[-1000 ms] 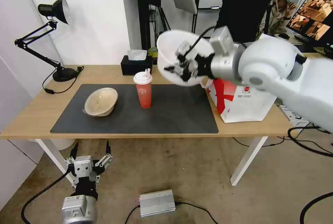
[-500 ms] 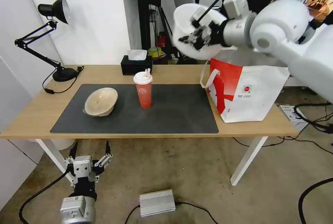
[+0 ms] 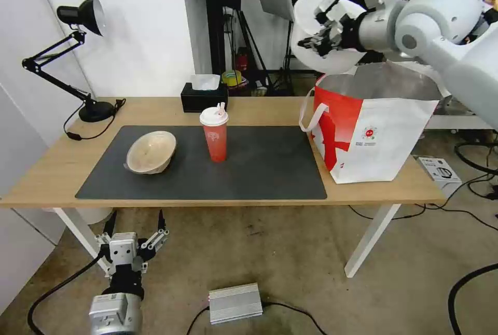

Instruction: Pick up the trash from the table and place it into the takeout bag.

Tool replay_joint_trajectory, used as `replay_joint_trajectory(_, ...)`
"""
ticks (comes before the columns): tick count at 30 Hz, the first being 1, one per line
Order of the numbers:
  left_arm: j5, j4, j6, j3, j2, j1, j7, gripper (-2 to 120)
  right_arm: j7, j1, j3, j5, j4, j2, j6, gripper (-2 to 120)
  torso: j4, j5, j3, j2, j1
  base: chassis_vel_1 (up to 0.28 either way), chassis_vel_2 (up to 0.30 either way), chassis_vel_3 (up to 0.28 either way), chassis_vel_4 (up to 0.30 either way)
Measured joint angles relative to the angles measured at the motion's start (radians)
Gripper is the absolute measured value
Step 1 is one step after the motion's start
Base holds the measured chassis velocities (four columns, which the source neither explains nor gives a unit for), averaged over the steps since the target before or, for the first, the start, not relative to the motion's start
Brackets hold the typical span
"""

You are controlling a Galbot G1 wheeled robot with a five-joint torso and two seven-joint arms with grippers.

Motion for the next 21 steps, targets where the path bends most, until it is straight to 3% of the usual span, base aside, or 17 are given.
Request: replay_joint_trajectory(21, 0.0, 0.006, 0.0, -0.001, 0.009, -0.002, -0.001, 100, -0.038, -0.117, 0.056, -0.068, 0.031, -0.131, 0.009, 0, 0.0, 0.0, 0.0, 0.0, 0.0, 0.0, 0.0, 0.0, 0.0)
